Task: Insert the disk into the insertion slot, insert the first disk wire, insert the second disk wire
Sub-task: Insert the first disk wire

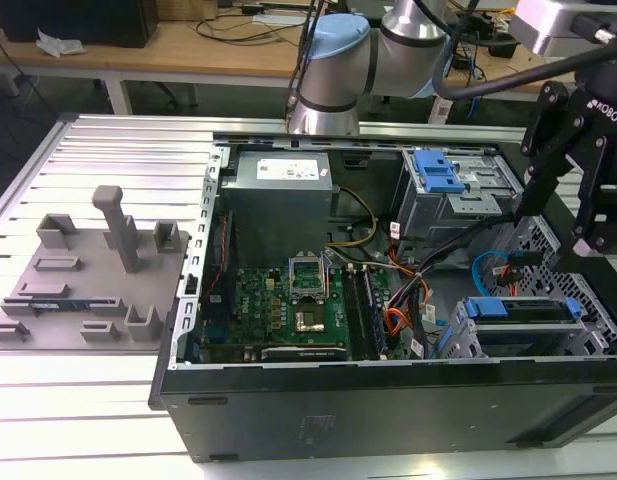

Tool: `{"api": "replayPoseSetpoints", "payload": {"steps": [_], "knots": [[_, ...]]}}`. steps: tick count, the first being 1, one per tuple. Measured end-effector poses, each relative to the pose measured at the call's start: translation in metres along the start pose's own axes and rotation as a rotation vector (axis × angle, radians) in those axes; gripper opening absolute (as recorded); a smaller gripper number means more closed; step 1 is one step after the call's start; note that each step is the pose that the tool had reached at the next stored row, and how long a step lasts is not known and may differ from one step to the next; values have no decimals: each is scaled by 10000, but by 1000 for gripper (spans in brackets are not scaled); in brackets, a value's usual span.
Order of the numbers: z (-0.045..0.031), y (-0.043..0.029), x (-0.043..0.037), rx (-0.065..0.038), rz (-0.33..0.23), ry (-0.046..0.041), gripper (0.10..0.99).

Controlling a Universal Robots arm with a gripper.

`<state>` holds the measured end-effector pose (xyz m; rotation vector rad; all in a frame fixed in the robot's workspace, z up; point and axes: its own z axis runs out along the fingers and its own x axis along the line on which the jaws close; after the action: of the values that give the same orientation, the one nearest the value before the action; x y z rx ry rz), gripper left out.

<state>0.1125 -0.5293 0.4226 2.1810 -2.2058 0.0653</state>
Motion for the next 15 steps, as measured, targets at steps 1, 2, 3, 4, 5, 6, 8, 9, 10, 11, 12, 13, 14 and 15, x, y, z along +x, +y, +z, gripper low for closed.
{"api": "replayPoseSetpoints", "payload": {"steps": [1,2,3,4,5,6,8,9,10,11,12,13,14,15], "knots": [[-1,0,-13,3,0,283,682],[-1,0,-21,5,0,463,682],[-2,0,-30,8,-1,688,682],[-3,1,-47,12,-2,1036,682],[-4,1,-58,15,-2,1292,682],[-4,1,-67,17,-2,1465,682],[-5,2,-109,22,-3,1928,682],[-7,1,-138,24,-4,2084,682],[-9,-2,-197,24,-3,2161,682],[-11,-6,-236,25,-4,2187,682],[-14,-9,-283,25,-4,2207,682],[-17,-13,-349,25,-3,2221,682],[-20,-16,-391,26,-3,2233,682],[-23,-20,-454,25,-3,2250,682]]}}
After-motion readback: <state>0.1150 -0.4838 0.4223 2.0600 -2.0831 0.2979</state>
